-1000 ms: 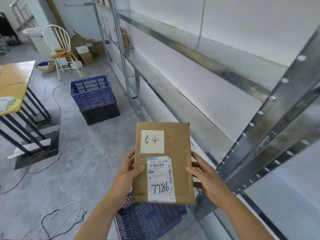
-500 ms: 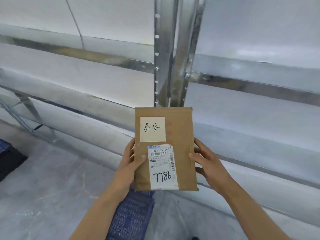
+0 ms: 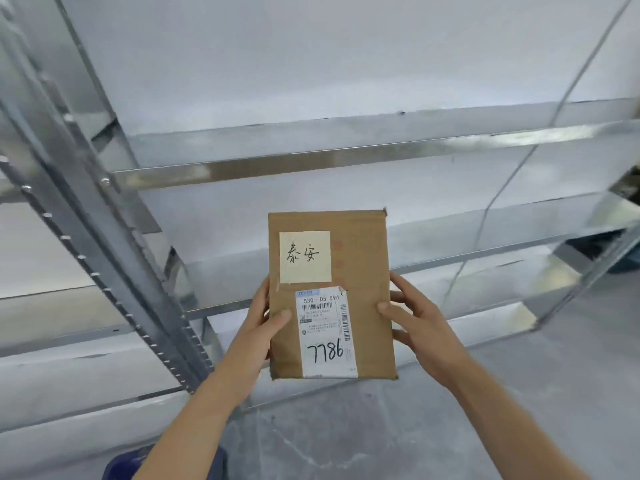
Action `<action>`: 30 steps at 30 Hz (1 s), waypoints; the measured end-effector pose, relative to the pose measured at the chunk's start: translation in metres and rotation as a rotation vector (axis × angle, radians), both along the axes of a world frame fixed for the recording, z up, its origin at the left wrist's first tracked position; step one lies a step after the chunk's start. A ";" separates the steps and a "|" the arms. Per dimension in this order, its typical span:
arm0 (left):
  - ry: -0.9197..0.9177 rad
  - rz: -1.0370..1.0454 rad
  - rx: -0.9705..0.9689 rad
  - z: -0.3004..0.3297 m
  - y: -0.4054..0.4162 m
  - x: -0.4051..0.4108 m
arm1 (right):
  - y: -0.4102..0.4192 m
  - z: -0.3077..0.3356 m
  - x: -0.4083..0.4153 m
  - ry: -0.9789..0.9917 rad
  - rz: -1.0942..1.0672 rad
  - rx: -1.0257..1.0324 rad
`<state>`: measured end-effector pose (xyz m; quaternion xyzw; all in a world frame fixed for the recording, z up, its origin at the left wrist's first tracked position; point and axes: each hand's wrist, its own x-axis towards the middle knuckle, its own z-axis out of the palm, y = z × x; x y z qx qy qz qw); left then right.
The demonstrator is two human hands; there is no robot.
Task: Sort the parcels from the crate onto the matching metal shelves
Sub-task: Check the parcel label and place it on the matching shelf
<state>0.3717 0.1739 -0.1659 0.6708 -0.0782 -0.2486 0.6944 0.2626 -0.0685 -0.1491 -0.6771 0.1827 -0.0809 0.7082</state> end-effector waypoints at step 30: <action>-0.130 -0.644 0.123 0.033 -0.493 -0.267 | -0.366 0.017 -0.397 -0.068 -0.751 0.028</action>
